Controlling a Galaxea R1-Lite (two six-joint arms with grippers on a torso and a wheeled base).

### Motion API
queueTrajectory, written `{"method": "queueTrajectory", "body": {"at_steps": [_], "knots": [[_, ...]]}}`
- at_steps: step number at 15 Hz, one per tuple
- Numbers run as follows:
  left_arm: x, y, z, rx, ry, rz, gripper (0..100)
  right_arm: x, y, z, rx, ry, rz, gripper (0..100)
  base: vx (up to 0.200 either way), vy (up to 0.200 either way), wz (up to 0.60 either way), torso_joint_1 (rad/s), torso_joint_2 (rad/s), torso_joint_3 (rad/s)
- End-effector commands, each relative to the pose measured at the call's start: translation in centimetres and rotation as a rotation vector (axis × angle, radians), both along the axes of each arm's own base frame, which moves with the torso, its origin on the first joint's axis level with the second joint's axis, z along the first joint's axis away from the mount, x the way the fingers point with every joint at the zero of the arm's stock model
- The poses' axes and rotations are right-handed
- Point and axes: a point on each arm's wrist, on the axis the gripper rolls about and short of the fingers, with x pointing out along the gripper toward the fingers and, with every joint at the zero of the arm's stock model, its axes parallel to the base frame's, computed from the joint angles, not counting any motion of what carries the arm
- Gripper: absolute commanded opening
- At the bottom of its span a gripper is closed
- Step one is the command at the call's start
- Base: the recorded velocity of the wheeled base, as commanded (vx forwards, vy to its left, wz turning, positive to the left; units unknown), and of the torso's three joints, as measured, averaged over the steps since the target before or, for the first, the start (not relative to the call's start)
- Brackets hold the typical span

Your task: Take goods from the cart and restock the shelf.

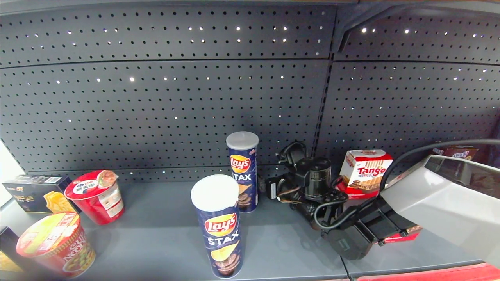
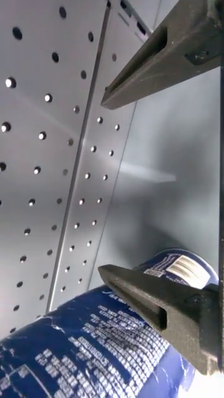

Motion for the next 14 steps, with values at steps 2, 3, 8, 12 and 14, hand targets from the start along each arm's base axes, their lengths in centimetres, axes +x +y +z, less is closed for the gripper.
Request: {"method": "queueTrajectory", "body": {"at_steps": [2, 3, 8, 12, 14], "knots": [[0.0, 0.0, 0.0, -0.001, 0.0, 0.001, 100, -0.5, -0.6, 0.1, -0.003, 0.003, -0.004, 100, 0.0, 0.0, 0.0, 0.0, 0.0, 0.0], [0.0, 0.0, 0.0, -0.001, 0.0, 0.001, 100, -0.8, -0.8, 0.0, -0.011, 0.009, -0.009, 100, 0.0, 0.0, 0.0, 0.0, 0.0, 0.0], [0.0, 0.0, 0.0, -0.001, 0.0, 0.001, 100, -4.3, -4.0, 4.2, -0.006, -0.043, -0.014, 100, 0.0, 0.0, 0.0, 0.0, 0.0, 0.0], [0.0, 0.0, 0.0, -0.001, 0.0, 0.001, 100, -11.8, -9.0, 8.7, -0.005, -0.13, 0.078, 100, 0.0, 0.0, 0.0, 0.0, 0.0, 0.0], [0.0, 0.0, 0.0, -0.001, 0.0, 0.001, 100, -16.6, -11.1, 10.1, 0.028, -0.167, 0.151, 100, 0.0, 0.0, 0.0, 0.0, 0.0, 0.0]]}}
